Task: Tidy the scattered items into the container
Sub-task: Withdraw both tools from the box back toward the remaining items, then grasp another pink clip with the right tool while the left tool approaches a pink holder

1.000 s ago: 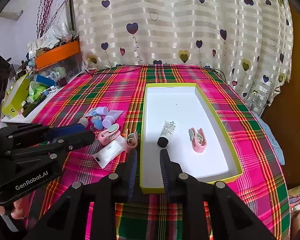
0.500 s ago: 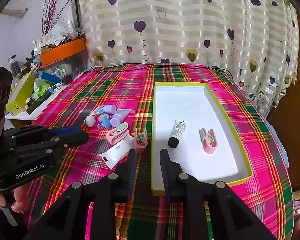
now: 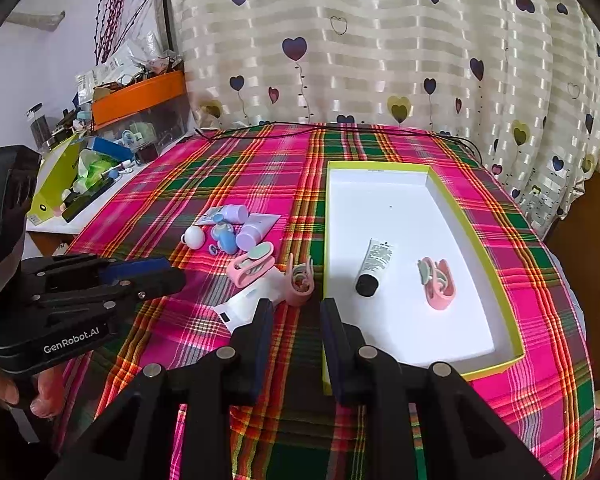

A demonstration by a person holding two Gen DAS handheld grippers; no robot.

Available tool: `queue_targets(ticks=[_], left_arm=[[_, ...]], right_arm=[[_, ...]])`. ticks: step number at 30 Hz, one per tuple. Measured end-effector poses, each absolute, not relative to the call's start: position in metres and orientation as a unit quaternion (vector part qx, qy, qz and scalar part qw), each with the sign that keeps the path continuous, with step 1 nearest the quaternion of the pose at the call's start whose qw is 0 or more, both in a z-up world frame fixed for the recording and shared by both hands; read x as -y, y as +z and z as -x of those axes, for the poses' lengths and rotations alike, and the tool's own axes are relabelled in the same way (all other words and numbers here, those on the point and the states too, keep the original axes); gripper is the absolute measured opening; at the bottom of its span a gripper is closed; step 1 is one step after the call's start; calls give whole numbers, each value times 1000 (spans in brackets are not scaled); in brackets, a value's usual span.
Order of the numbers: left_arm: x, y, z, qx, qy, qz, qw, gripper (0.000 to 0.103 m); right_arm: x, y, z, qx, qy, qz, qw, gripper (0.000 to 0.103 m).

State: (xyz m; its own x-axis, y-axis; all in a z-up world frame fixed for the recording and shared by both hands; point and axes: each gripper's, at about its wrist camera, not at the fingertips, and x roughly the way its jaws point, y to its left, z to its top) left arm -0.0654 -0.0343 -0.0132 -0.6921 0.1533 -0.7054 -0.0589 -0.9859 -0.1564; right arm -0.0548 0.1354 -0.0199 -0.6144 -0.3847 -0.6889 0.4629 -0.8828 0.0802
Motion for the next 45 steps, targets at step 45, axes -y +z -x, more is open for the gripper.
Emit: queue_targets(ticks=[45], left_arm=[[28,-45,121,53,901,415,112,22]], right_arm=[[-98,-51,105,-83,-877,-408,240,24]])
